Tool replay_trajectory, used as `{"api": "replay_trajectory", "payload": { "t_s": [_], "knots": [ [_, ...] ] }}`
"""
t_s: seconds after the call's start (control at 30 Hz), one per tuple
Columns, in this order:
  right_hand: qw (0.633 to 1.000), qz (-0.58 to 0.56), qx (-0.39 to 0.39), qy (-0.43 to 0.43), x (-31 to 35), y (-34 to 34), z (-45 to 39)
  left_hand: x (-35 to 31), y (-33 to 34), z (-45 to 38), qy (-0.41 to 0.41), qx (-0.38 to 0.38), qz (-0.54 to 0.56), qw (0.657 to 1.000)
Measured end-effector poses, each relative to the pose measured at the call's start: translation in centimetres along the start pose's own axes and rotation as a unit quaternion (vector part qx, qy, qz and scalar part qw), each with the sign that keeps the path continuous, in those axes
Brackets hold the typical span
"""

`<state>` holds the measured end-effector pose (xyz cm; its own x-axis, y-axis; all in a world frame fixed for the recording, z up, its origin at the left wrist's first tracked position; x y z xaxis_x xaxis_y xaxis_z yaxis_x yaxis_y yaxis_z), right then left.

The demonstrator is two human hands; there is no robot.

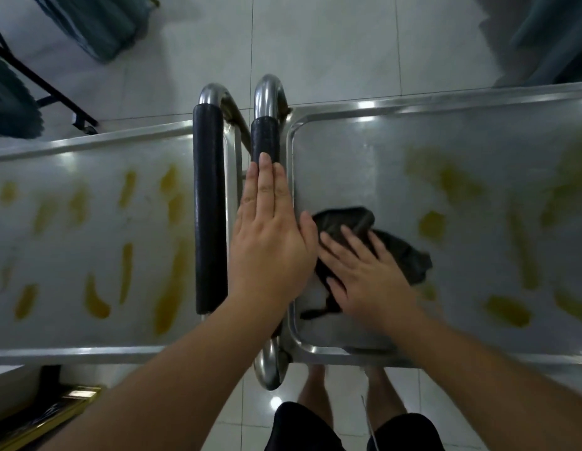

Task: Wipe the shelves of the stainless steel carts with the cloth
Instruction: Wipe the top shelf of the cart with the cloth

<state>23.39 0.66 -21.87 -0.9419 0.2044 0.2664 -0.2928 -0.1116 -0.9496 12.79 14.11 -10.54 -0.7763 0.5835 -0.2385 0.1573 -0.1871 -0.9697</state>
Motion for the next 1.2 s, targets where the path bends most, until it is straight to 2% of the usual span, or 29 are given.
{"api": "replay_trajectory", "payload": {
  "t_s": [0.17, 0.4, 0.63, 0.77, 0.93, 1.2],
  "knots": [
    [0.999, 0.009, 0.046, -0.018, 0.4, 2.2, 10.2, 0.2, -0.1, -0.1, -0.019, 0.017, -0.031, 0.999],
    [0.997, 0.019, 0.070, 0.001, 0.3, 1.4, 10.7, 0.2, -1.0, -0.3, 0.007, 0.076, -0.115, 0.990],
    [0.998, 0.017, 0.063, 0.000, -1.0, 2.2, 9.8, -0.5, -0.4, -3.0, 0.067, 0.057, -0.124, 0.988],
    [0.999, 0.028, 0.041, -0.003, -3.6, 0.9, 6.2, -0.6, 0.1, -2.7, 0.059, 0.049, -0.122, 0.990],
    [0.998, 0.039, 0.034, 0.020, -8.6, -2.6, -2.7, -0.8, -0.2, -2.8, 0.053, 0.041, -0.109, 0.992],
    [0.996, 0.026, 0.069, 0.040, -14.5, -6.6, -16.0, -0.8, -0.2, -3.0, 0.049, 0.055, -0.143, 0.987]
  ]
}}
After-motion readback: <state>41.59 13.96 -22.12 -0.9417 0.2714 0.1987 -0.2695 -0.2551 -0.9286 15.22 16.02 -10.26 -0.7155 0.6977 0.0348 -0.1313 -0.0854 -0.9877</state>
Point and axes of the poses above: each hand's wrist, its own z-axis away from the middle knuckle, its own y-axis out of the palm, x = y × z, the point moved 4 cm from there along -z, towards the middle knuckle, and after that the axes turned 3 degrees about y, right-handed, at the moved point
